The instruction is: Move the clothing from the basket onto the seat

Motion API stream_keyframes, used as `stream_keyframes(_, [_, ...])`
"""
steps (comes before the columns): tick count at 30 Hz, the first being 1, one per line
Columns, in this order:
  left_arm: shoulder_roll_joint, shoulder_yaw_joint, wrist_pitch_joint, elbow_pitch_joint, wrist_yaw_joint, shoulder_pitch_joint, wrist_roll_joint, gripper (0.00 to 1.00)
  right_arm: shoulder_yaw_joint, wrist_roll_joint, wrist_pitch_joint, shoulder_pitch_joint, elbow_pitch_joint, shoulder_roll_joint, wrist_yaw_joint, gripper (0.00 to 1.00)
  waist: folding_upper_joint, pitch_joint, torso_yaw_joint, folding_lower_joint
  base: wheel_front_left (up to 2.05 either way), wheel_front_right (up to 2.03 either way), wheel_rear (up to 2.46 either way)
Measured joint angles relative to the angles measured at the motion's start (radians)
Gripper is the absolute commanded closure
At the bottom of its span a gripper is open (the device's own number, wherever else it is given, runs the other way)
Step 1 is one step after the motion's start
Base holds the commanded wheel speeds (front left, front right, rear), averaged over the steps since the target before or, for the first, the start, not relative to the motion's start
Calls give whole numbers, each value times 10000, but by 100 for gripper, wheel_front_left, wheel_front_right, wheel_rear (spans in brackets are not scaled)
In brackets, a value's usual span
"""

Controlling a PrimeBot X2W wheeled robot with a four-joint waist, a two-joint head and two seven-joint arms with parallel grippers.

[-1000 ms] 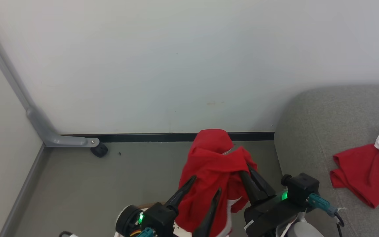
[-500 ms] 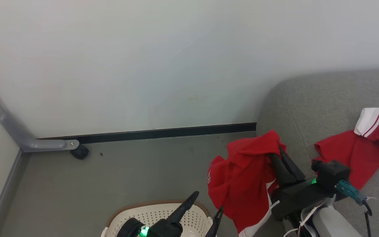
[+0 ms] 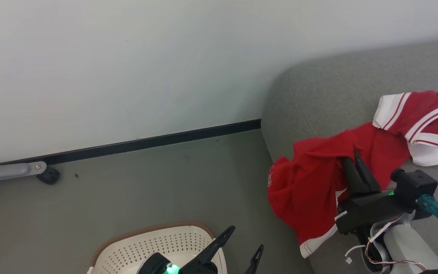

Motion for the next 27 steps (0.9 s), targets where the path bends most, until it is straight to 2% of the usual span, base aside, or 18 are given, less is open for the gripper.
stream_keyframes(15, [75, -119, 263, 0, -105, -453, 171, 0, -1058, 265, -86, -54, 54, -295, -278, 100, 1, 758, -1656, 0, 0, 0, 0])
stream_keyframes(27, [67, -228, 491, 4, -190, -996, 301, 0, -1894, 351, -88, -940, 94, -782, -305, 100, 1, 1446, -2190, 0, 0, 0, 0])
